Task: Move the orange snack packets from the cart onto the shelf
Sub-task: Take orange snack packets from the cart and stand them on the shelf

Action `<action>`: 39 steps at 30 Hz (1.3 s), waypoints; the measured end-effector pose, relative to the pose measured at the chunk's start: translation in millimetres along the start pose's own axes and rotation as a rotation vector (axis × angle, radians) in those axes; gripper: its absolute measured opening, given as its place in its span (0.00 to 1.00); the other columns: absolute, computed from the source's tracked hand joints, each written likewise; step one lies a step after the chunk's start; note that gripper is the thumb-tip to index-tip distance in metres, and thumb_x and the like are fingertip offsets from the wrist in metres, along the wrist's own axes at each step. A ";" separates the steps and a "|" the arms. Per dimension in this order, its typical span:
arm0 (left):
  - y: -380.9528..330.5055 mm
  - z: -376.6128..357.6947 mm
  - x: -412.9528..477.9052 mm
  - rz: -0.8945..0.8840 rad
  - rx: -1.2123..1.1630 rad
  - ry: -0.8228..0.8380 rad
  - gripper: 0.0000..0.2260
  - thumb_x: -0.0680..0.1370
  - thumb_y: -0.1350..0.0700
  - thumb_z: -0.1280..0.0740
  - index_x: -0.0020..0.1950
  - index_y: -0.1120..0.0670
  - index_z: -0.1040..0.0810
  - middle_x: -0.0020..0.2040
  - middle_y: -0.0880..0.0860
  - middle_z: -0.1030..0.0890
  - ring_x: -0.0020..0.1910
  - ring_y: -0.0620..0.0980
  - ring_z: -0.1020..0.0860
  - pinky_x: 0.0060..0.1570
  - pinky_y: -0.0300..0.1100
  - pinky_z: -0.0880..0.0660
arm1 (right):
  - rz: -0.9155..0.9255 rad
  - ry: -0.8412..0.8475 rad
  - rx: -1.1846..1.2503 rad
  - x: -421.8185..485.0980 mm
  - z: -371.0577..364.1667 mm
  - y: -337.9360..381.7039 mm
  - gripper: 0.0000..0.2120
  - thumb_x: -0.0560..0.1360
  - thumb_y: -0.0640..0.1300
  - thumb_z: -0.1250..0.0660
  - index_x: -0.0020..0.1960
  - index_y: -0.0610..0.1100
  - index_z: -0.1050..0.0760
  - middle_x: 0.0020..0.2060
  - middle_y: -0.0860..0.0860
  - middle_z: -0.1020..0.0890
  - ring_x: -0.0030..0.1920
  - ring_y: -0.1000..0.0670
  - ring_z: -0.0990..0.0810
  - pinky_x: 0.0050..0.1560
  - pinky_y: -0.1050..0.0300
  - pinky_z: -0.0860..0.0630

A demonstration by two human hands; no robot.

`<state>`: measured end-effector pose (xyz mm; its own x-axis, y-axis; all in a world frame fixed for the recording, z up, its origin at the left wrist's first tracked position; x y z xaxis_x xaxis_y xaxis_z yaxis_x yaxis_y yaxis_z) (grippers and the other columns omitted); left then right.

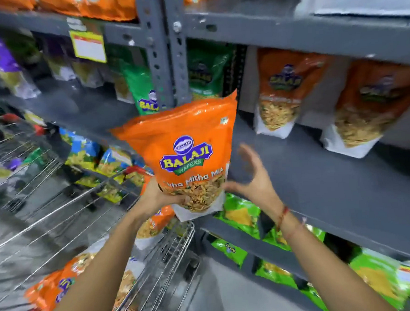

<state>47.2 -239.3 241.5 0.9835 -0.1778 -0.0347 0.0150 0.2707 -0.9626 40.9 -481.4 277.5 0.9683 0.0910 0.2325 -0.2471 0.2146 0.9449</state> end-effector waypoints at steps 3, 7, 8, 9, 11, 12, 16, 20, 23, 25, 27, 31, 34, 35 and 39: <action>-37.9 -36.3 35.2 -0.063 -0.005 0.108 0.28 0.52 0.50 0.18 0.50 0.43 0.21 0.44 0.36 0.16 0.47 0.37 0.19 0.44 0.30 0.24 | -0.088 0.172 -0.029 -8.9 19.9 -31.3 0.43 0.58 0.40 0.20 0.61 0.63 0.40 0.59 0.67 0.31 0.58 0.74 0.31 0.61 0.72 0.32; -76.8 -88.8 85.8 -0.098 -0.032 0.252 0.25 0.59 0.59 0.22 0.54 0.50 0.24 0.42 0.37 0.15 0.44 0.36 0.18 0.40 0.29 0.24 | -0.189 -0.116 -0.094 13.0 67.1 -42.3 0.39 0.57 0.42 0.19 0.62 0.50 0.35 0.51 0.64 0.27 0.56 0.59 0.28 0.48 0.78 0.30; -82.7 -99.8 99.5 -0.102 -0.043 0.271 0.25 0.59 0.60 0.22 0.54 0.51 0.24 0.42 0.37 0.15 0.45 0.36 0.19 0.41 0.29 0.24 | -0.178 -0.159 -0.098 19.9 80.1 -40.7 0.39 0.56 0.42 0.18 0.61 0.49 0.34 0.50 0.64 0.26 0.55 0.59 0.27 0.48 0.76 0.30; -87.1 -109.9 111.9 -0.098 -0.059 0.289 0.27 0.58 0.61 0.21 0.54 0.53 0.23 0.42 0.39 0.15 0.45 0.37 0.18 0.42 0.30 0.24 | -0.177 -0.191 -0.107 26.0 92.5 -43.6 0.38 0.55 0.42 0.18 0.59 0.49 0.33 0.49 0.65 0.26 0.53 0.59 0.26 0.48 0.72 0.30; -86.1 -130.7 139.7 -0.069 -0.092 0.292 0.30 0.56 0.60 0.20 0.56 0.56 0.24 0.46 0.44 0.15 0.47 0.41 0.18 0.43 0.31 0.23 | -0.205 -0.247 -0.134 34.8 116.3 -55.3 0.36 0.55 0.43 0.18 0.57 0.50 0.33 0.48 0.64 0.25 0.52 0.60 0.25 0.50 0.67 0.28; -80.1 -138.7 149.0 -0.043 -0.097 0.276 0.32 0.56 0.57 0.20 0.58 0.57 0.25 0.50 0.48 0.16 0.50 0.44 0.19 0.45 0.32 0.22 | -0.230 -0.265 -0.143 36.4 123.5 -62.8 0.36 0.55 0.43 0.18 0.56 0.49 0.33 0.48 0.61 0.24 0.52 0.58 0.24 0.51 0.64 0.27; -34.7 -173.0 166.8 0.058 -0.065 0.324 0.23 0.66 0.64 0.25 0.59 0.59 0.27 0.55 0.54 0.20 0.57 0.52 0.23 0.48 0.33 0.23 | -0.337 -0.365 -0.164 37.4 142.8 -95.7 0.35 0.56 0.46 0.18 0.56 0.50 0.34 0.51 0.53 0.23 0.57 0.49 0.24 0.52 0.56 0.27; -14.4 -190.8 186.5 0.032 -0.089 0.224 0.21 0.65 0.64 0.24 0.55 0.56 0.24 0.54 0.57 0.19 0.55 0.53 0.21 0.47 0.34 0.22 | -0.342 -0.364 -0.195 49.8 151.3 -101.1 0.41 0.57 0.46 0.19 0.64 0.45 0.36 0.59 0.49 0.23 0.57 0.53 0.28 0.56 0.60 0.31; -11.6 -196.7 202.0 -0.003 -0.058 0.219 0.17 0.66 0.63 0.25 0.52 0.54 0.24 0.51 0.55 0.18 0.55 0.54 0.20 0.51 0.38 0.22 | -0.362 -0.357 -0.237 61.5 156.4 -107.1 0.43 0.58 0.47 0.20 0.67 0.45 0.37 0.64 0.47 0.25 0.64 0.47 0.28 0.60 0.57 0.31; -11.3 -199.0 208.1 -0.026 -0.010 0.223 0.18 0.66 0.61 0.24 0.54 0.58 0.24 0.53 0.56 0.18 0.55 0.54 0.20 0.53 0.42 0.22 | -0.373 -0.358 -0.254 66.2 158.0 -109.2 0.43 0.58 0.47 0.20 0.67 0.44 0.38 0.65 0.46 0.26 0.66 0.46 0.29 0.62 0.56 0.32; -15.3 -199.4 213.0 -0.042 0.064 0.225 0.20 0.68 0.60 0.25 0.57 0.61 0.25 0.56 0.58 0.19 0.56 0.54 0.20 0.50 0.37 0.23 | -0.385 -0.362 -0.262 69.9 157.7 -108.9 0.43 0.59 0.46 0.20 0.67 0.43 0.39 0.65 0.46 0.26 0.66 0.45 0.29 0.61 0.58 0.33; -20.0 -184.6 205.8 -0.119 0.281 0.176 0.27 0.70 0.54 0.27 0.66 0.60 0.30 0.64 0.58 0.23 0.64 0.54 0.26 0.61 0.45 0.28 | -0.348 -0.493 -0.250 60.4 151.1 -104.4 0.49 0.56 0.48 0.19 0.70 0.46 0.42 0.67 0.48 0.28 0.67 0.47 0.29 0.66 0.50 0.29; -12.1 -157.7 171.0 -0.113 0.264 0.168 0.24 0.71 0.55 0.28 0.65 0.57 0.27 0.63 0.56 0.22 0.63 0.51 0.25 0.64 0.45 0.28 | -0.286 -0.712 -0.271 33.3 125.4 -97.0 0.50 0.58 0.49 0.20 0.73 0.45 0.43 0.68 0.48 0.32 0.69 0.48 0.34 0.69 0.53 0.35; -6.6 -145.3 152.7 -0.116 0.247 0.179 0.20 0.71 0.56 0.28 0.62 0.57 0.25 0.60 0.55 0.21 0.61 0.49 0.24 0.62 0.42 0.27 | -0.268 -0.761 -0.294 23.1 107.2 -91.4 0.47 0.60 0.48 0.21 0.72 0.43 0.42 0.65 0.47 0.31 0.68 0.47 0.34 0.68 0.54 0.35; 27.1 -85.4 81.5 -0.194 0.248 0.073 0.10 0.71 0.54 0.29 0.52 0.54 0.19 0.49 0.46 0.19 0.48 0.35 0.23 0.51 0.28 0.29 | -0.123 -0.629 -0.359 5.3 20.5 -75.6 0.29 0.66 0.47 0.25 0.63 0.40 0.30 0.55 0.43 0.25 0.59 0.43 0.26 0.62 0.46 0.28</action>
<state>112.3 -327.3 189.6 0.9425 -0.3136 0.1154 0.2534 0.4454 -0.8587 65.4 -517.0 212.0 0.8009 -0.5062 0.3199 -0.0276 0.5024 0.8642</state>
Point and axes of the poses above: each hand's wrist, its own x-axis towards the middle knuckle, its own z-axis out of the back of the hand, y = z × x, the point moved 2 cm from there along x, towards the middle knuckle
